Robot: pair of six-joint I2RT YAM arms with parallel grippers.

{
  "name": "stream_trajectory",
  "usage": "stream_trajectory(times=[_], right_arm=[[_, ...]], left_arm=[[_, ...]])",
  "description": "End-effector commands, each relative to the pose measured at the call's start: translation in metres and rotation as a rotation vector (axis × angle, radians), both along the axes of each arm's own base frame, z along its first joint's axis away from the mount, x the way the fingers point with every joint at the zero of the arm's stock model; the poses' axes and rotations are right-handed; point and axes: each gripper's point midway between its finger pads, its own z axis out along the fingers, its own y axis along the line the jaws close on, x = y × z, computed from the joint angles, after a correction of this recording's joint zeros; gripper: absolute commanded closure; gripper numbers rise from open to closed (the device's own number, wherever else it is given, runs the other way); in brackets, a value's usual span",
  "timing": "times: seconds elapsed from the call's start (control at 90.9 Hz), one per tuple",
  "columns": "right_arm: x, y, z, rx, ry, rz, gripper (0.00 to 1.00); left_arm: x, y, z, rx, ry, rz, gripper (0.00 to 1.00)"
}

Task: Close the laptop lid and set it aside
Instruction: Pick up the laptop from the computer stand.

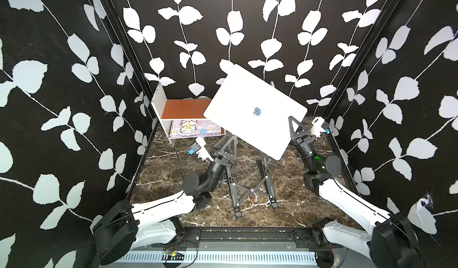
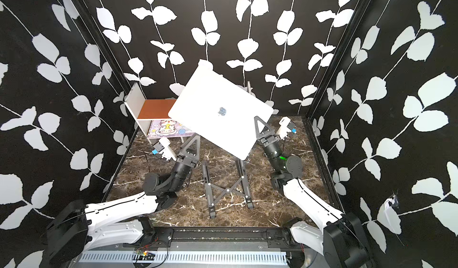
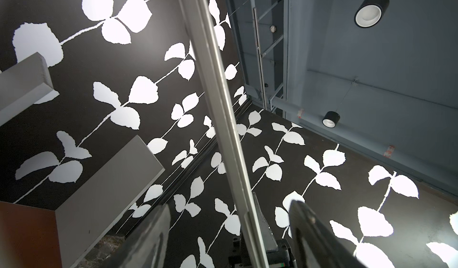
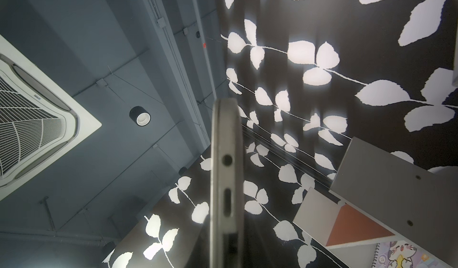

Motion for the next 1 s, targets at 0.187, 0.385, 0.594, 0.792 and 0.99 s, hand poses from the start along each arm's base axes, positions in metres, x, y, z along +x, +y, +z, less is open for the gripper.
stream_trajectory(times=[0.187,0.385,0.594,0.792,0.99], right_arm=[[-0.028,-0.008,0.065,0.166,-0.205,0.042,1.00],[-0.033,-0.008,0.073,0.168,-0.231,0.038,1.00],[-0.033,-0.003,0.074,0.166,-0.232,0.060,1.00],[-0.038,-0.005,0.076,0.168,-0.242,0.059,1.00],[-0.038,-0.002,0.076,0.168,-0.238,0.072,1.00]], left_arm=[[-0.004,0.009,0.045,-0.088,-0.076,0.039,0.32],[0.001,0.009,0.046,-0.107,-0.058,0.050,0.42],[0.004,0.002,0.053,-0.133,-0.052,0.017,0.62],[0.004,-0.002,0.055,-0.142,-0.053,-0.007,0.72],[0.005,-0.005,0.056,-0.146,-0.050,-0.022,0.73]])
